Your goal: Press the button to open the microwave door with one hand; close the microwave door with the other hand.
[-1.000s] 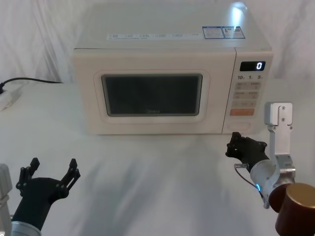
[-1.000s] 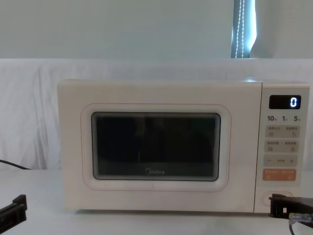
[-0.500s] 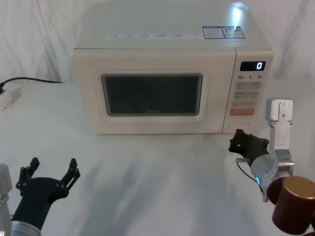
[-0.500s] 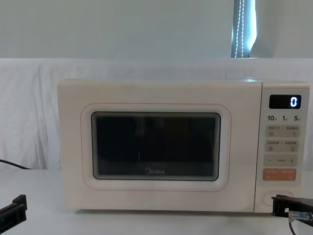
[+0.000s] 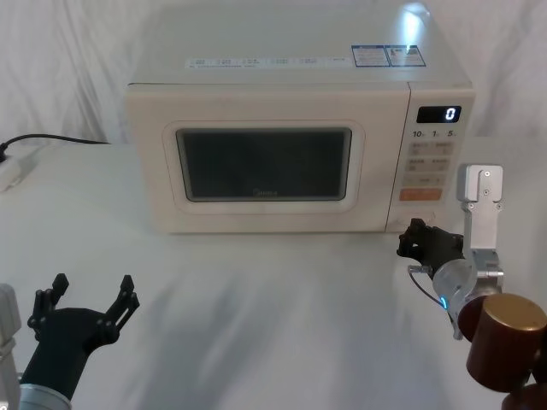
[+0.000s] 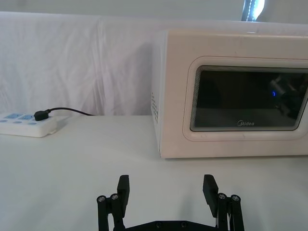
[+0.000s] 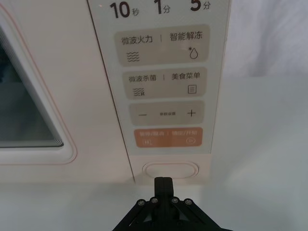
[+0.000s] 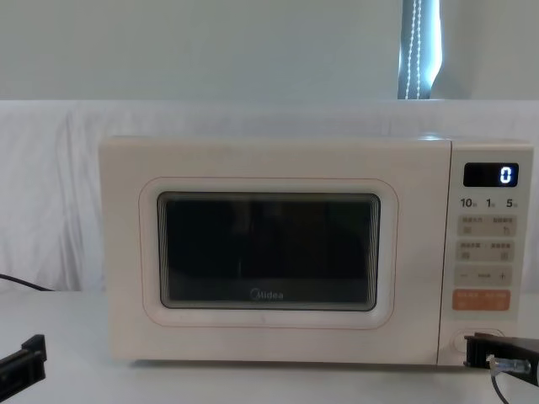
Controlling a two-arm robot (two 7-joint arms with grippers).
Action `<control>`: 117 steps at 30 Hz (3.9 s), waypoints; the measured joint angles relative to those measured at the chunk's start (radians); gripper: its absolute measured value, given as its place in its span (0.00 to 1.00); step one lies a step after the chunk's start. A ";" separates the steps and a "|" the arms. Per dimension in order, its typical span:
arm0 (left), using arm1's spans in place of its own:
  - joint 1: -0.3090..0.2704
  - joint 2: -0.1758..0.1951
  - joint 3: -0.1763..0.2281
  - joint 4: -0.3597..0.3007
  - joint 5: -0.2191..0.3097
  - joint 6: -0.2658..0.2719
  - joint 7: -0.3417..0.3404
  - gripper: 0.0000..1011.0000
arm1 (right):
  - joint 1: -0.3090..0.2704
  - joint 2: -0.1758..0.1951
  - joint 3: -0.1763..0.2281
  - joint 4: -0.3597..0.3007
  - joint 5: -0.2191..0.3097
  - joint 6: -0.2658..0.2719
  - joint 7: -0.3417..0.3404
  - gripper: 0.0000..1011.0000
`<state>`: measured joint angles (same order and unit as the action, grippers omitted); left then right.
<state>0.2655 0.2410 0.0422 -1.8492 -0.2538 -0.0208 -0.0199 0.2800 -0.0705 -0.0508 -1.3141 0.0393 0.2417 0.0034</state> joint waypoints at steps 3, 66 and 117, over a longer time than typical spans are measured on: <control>0.000 0.000 0.000 0.000 0.000 0.000 0.000 0.99 | 0.012 -0.002 0.003 0.017 -0.002 -0.005 -0.002 0.00; 0.000 0.000 0.000 0.000 0.000 0.000 0.000 0.99 | 0.078 -0.008 0.025 0.116 -0.062 -0.020 -0.013 0.00; 0.000 0.000 0.000 0.000 0.000 0.000 0.000 0.99 | 0.130 -0.024 0.040 0.195 -0.085 -0.039 -0.027 0.00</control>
<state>0.2655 0.2409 0.0421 -1.8492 -0.2538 -0.0208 -0.0199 0.4104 -0.0946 -0.0111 -1.1192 -0.0455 0.2024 -0.0240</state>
